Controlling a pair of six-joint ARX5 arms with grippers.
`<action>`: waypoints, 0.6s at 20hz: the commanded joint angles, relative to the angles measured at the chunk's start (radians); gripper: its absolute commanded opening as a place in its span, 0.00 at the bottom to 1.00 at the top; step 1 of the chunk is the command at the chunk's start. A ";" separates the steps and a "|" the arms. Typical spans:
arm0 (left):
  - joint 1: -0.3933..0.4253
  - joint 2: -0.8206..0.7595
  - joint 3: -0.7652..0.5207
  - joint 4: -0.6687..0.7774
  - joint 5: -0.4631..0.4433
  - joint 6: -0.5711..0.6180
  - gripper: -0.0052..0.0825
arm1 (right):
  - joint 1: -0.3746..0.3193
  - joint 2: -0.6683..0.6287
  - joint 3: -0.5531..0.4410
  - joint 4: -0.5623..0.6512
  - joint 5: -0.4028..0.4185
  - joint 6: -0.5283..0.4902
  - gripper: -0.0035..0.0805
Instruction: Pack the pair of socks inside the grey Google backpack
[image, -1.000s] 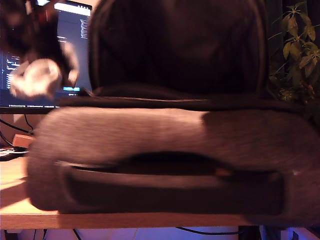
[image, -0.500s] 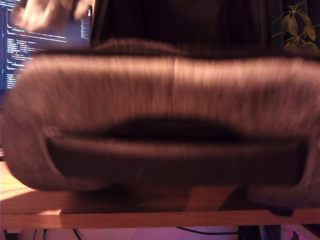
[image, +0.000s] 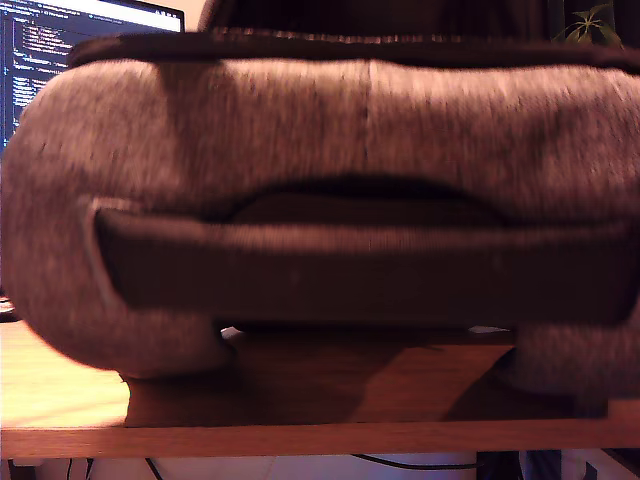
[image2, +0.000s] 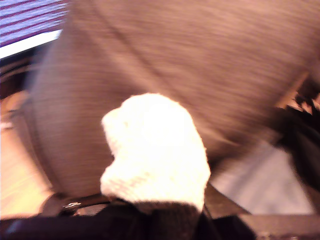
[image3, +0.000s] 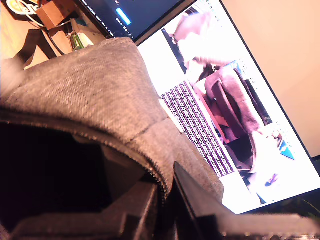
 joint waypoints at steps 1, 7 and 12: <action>-0.031 0.034 -0.027 0.025 0.004 0.043 0.04 | -0.004 0.011 0.023 0.022 -0.013 0.001 0.03; -0.032 0.204 -0.027 0.249 -0.203 0.100 0.04 | -0.003 0.011 0.023 0.018 -0.018 0.004 0.03; 0.037 0.291 -0.027 0.378 -0.335 0.029 0.04 | -0.003 0.011 0.023 0.010 -0.026 0.003 0.03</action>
